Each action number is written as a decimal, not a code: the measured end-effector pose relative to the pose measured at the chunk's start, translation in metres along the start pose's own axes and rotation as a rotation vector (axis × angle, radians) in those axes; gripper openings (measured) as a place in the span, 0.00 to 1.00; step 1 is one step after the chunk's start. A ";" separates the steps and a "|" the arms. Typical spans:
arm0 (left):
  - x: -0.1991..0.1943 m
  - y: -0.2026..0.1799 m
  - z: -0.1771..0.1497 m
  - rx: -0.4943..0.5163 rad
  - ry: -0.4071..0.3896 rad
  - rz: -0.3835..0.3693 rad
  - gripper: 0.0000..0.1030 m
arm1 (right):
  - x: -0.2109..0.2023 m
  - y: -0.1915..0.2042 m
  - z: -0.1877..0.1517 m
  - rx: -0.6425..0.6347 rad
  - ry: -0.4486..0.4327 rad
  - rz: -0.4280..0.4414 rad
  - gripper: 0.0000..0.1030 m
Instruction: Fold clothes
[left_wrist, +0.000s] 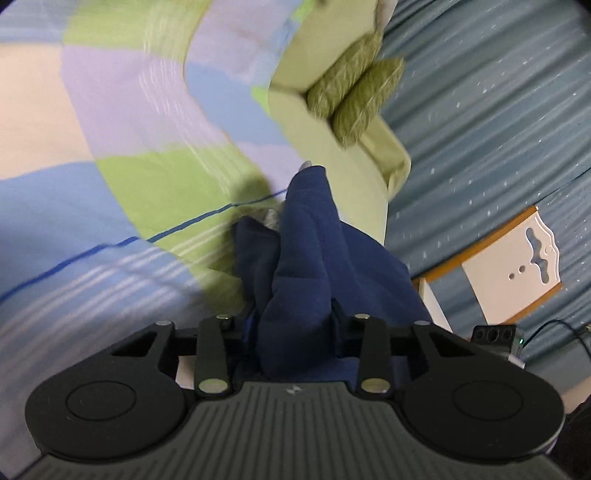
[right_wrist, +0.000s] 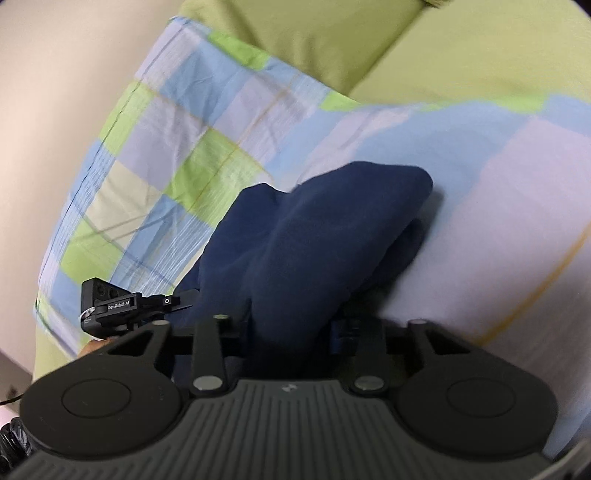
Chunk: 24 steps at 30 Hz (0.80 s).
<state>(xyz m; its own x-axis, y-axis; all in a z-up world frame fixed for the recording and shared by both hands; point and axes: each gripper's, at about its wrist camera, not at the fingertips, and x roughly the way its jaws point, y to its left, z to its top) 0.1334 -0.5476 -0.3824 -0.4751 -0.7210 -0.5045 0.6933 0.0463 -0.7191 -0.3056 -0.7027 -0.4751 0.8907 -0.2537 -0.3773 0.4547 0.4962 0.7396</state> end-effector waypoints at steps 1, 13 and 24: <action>-0.014 -0.008 -0.009 0.006 -0.033 0.021 0.39 | 0.000 0.008 0.004 -0.031 0.008 0.011 0.27; -0.146 -0.016 -0.203 -0.397 -0.371 0.365 0.49 | 0.123 0.102 0.008 -0.371 0.477 0.300 0.31; -0.184 -0.055 -0.197 -0.157 -0.496 0.453 0.56 | 0.048 0.092 0.003 -0.277 0.223 0.232 0.46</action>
<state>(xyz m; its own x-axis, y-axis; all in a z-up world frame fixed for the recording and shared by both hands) 0.0761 -0.2812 -0.3442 0.1725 -0.8364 -0.5203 0.6604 0.4901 -0.5689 -0.2210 -0.6720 -0.4229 0.9338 0.0623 -0.3524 0.1976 0.7312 0.6529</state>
